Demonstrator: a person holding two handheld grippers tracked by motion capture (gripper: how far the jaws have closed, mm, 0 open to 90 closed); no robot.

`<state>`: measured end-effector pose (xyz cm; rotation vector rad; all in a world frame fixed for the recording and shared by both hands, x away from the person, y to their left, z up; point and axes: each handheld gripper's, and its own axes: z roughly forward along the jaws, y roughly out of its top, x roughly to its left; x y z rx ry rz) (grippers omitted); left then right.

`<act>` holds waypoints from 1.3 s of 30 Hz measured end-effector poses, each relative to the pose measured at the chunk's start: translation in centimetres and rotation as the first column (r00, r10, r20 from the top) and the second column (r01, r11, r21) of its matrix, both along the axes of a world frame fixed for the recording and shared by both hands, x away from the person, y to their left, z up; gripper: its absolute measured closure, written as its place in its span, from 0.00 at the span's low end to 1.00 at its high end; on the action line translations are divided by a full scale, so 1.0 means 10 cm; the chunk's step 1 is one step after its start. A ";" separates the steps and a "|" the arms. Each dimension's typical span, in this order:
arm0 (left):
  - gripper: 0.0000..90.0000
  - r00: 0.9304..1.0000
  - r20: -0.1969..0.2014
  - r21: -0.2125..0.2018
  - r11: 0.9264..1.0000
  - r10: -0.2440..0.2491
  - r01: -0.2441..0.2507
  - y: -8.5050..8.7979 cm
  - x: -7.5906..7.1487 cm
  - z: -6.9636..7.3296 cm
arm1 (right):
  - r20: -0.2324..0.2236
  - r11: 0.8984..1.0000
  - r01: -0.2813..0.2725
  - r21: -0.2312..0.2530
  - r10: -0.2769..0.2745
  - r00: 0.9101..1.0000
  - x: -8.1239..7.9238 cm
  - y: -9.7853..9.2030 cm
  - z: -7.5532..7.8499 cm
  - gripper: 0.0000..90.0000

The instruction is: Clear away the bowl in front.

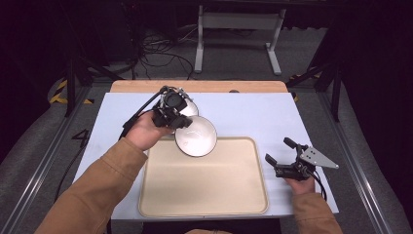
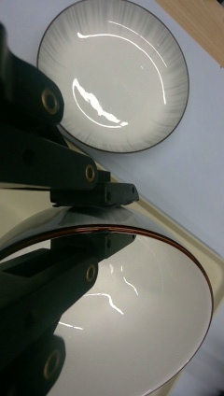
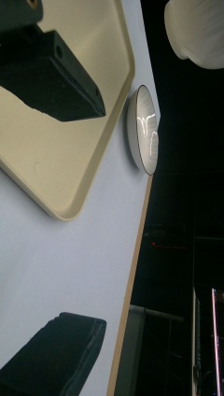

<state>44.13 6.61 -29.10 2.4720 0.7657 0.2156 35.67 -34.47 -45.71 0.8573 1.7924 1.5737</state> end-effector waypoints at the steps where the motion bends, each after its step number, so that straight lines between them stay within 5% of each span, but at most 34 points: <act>1: 0.91 1.000 -0.001 -0.001 1.000 -0.006 0.006 -0.02 -0.02 0.00 | 0.000 1.000 0.000 0.000 0.000 1.000 0.00 0.00 0.00 0.02; 11: 0.91 0.995 0.000 0.002 0.995 -0.096 0.096 -0.15 -0.17 0.00 | 0.000 1.000 0.000 0.000 0.000 1.000 0.00 0.00 0.00 0.02; 21: 0.91 0.982 -0.013 0.025 0.981 -0.190 0.191 -0.27 -0.28 -0.04 | 0.000 1.000 0.000 0.000 0.000 1.000 0.00 0.00 0.00 0.02; 30: 0.91 0.974 -0.037 0.044 0.973 -0.224 0.226 -0.32 -0.32 -0.16 | 0.000 1.000 -0.001 -0.002 0.001 1.000 0.00 0.00 0.00 0.02; 39: 0.91 0.959 -0.059 0.055 0.958 -0.278 0.281 -0.40 -0.36 -0.28 | 0.000 1.000 -0.001 -0.003 0.001 1.000 0.00 0.00 0.00 0.02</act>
